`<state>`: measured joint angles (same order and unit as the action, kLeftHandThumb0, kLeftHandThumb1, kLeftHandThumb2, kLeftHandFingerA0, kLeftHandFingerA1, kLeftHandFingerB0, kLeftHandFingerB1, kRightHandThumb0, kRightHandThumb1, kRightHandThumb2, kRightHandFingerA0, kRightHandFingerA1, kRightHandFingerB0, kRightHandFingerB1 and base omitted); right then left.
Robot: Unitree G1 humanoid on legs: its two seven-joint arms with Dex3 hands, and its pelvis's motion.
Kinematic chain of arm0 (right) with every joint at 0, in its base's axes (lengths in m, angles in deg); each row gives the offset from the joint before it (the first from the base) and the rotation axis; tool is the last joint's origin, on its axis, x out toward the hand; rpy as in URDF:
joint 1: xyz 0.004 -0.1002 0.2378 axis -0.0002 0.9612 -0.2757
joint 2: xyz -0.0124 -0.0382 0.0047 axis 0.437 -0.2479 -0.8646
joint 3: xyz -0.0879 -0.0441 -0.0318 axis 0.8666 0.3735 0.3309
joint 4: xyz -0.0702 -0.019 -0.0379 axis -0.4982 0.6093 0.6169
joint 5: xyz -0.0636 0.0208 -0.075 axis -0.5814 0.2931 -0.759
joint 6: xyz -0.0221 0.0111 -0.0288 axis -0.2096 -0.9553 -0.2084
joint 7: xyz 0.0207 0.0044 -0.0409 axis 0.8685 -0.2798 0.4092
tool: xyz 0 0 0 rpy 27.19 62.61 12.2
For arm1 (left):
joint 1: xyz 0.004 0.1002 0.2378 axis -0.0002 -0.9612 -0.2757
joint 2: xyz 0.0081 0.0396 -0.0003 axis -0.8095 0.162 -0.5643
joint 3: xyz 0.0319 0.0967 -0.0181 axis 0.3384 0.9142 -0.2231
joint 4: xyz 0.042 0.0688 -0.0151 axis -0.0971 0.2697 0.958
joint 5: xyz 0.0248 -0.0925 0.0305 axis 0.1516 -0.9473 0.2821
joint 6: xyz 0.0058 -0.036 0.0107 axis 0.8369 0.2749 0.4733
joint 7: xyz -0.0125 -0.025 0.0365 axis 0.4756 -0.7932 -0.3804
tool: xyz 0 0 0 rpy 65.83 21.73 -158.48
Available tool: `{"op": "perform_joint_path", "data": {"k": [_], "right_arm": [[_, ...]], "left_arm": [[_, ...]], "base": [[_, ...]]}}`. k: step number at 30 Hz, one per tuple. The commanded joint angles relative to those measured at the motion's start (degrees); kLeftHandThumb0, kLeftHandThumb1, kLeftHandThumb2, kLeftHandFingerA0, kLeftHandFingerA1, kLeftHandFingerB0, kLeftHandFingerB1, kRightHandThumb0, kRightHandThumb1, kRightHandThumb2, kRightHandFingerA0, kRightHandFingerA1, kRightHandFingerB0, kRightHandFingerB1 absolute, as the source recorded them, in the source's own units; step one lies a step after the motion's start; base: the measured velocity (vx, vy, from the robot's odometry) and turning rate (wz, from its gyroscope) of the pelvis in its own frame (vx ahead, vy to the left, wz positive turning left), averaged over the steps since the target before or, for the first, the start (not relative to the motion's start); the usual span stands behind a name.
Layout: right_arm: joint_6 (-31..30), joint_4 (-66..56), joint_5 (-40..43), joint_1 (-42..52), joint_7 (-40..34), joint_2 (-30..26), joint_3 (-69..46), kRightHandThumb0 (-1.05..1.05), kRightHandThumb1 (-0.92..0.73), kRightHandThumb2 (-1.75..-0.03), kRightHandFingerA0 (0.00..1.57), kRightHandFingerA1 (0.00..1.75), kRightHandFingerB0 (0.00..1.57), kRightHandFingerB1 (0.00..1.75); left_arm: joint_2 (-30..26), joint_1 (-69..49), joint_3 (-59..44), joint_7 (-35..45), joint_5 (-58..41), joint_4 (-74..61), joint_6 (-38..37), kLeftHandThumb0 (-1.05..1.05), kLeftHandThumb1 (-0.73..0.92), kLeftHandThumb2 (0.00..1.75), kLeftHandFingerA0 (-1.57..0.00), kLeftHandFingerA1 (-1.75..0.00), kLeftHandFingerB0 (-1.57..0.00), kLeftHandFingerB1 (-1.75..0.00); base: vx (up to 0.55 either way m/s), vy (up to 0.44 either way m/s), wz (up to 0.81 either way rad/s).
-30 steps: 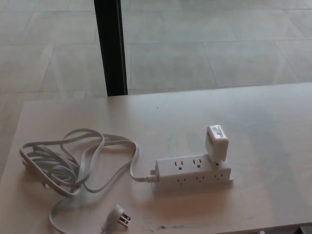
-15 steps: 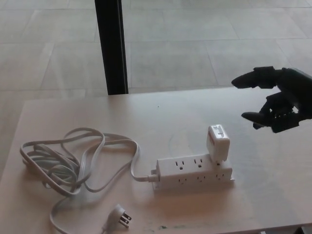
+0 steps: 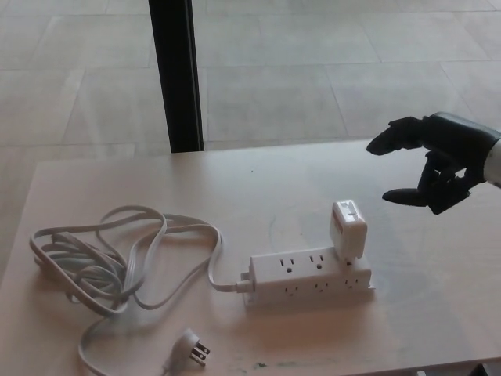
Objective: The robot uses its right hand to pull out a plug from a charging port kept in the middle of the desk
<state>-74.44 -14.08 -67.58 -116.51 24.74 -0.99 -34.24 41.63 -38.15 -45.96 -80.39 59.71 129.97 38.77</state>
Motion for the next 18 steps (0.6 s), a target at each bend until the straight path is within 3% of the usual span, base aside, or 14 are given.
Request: {"op": "perform_joint_path", "data": {"k": [1, 2, 3, 4, 6, 7, 10, 13, 14, 15, 16, 18], "right_arm": [[5.54, 3.19, -7.01, -2.76, 1.08, 0.34, 1.91, -0.82, -0.65, -0.61, 0.69, 0.97, 0.24, 0.4], [5.55, 3.67, -7.93, -3.49, 1.31, 0.89, 2.67, -0.79, -0.64, -0.6, 0.73, 1.08, 0.25, 0.39], [5.84, 4.06, -8.79, -3.85, 1.54, 1.04, 3.16, -0.78, -0.64, -0.6, 0.71, 1.01, 0.25, 0.37], [5.36, 4.31, -9.18, -4.15, 1.91, 1.31, 3.45, -0.78, -0.64, -0.61, 0.72, 1.11, 0.24, 0.37], [5.71, 4.71, -9.87, -4.28, 2.04, 1.52, 3.59, -0.78, -0.64, -0.6, 0.71, 1.04, 0.25, 0.36], [6.25, 5.13, -10.47, -4.16, 2.18, 1.57, 3.96, -0.78, -0.64, -0.61, 0.73, 1.1, 0.25, 0.35], [6.74, 4.77, -11.37, -3.61, 3.06, 1.68, 4.05, -0.77, -0.64, -0.6, 0.71, 1.07, 0.25, 0.36], [7.71, 4.09, -12.38, -2.45, 3.61, 1.8, 4.28, -0.77, -0.64, -0.61, 0.78, 1.17, 0.24, 0.35], [7.82, 3.9, -12.49, -2.03, 3.95, 2.0, 4.18, -0.83, -0.52, -0.89, 0.83, 1.11, 0.19, 0.46], [7.82, 3.87, -12.59, -1.86, 4.26, 2.12, 4.11, -0.77, -0.63, -0.6, 0.79, 1.16, 0.24, 0.35], [7.64, 3.82, -12.85, -1.74, 4.56, 2.35, 4.07, -0.82, -0.51, -0.89, 0.83, 1.1, 0.18, 0.45], [7.47, 3.79, -13.41, -1.77, 5.01, 2.6, 3.8, -0.85, -0.53, -0.89, 0.83, 1.14, 0.19, 0.45]], "left_arm": [[-0.61, 0.04, -0.12, 0.25, -0.8, 0.42, -1.24, -0.7, 0.83, 0.64, -0.7, -0.59, -0.56, -0.52], [-0.61, -0.16, -0.11, 0.29, -0.84, -0.07, -1.02, -0.69, 0.83, 0.65, -0.69, -0.56, -0.56, -0.49], [-0.73, -0.25, 0.07, 0.59, -0.68, -0.04, -1.16, -0.69, 0.83, 0.65, -0.68, -0.55, -0.55, -0.48], [-0.55, -0.13, -0.26, 0.12, -1.01, -0.23, -0.71, -0.74, 0.66, 0.86, -0.69, -0.64, -0.52, -0.55], [-0.46, -0.21, -0.23, -0.32, -0.96, -0.55, -0.53, -0.74, 0.66, 0.85, -0.71, -0.67, -0.52, -0.57], [-0.5, -0.09, -0.1, -0.39, -0.8, -0.29, -0.68, -0.68, 0.83, 0.64, -0.74, -0.63, -0.58, -0.56], [-0.33, -0.05, -0.46, -0.27, -1.16, 0.06, -1.29, -0.69, 0.82, 0.64, -0.75, -0.66, -0.59, -0.57], [-0.65, -0.09, -0.16, 0.38, -0.94, -0.11, -1.11, -0.7, 0.83, 0.65, -0.7, -0.57, -0.56, -0.5], [-0.64, -0.47, 0.21, 0.2, -0.62, -0.77, -0.88, -0.69, 0.84, 0.65, -0.7, -0.56, -0.54, -0.48], [-0.74, -0.34, 0.39, 0.19, -0.45, -0.45, -0.9, -0.68, 0.84, 0.65, -0.7, -0.55, -0.55, -0.47], [-0.74, -0.27, 0.27, 0.23, -0.63, -0.32, -0.83, -0.68, 0.83, 0.65, -0.7, -0.54, -0.55, -0.46], [-0.75, 0.04, 0.38, -0.07, -0.55, -0.3, -0.73, -0.68, 0.83, 0.65, -0.72, -0.57, -0.56, -0.48]], "base": [[0.0, 0.0, 0.0], [0.0, 0.0, 0.0], [0.0, 0.0, 0.0], [0.0, 0.0, 0.0], [0.0, 0.0, 0.0], [0.0, 0.0, 0.0], [0.0, 0.0, 0.0], [0.0, 0.0, 0.0], [0.0, 0.0, 0.0], [0.0, 0.0, 0.0], [0.0, 0.0, 0.0], [0.0, 0.0, 0.0]]}}
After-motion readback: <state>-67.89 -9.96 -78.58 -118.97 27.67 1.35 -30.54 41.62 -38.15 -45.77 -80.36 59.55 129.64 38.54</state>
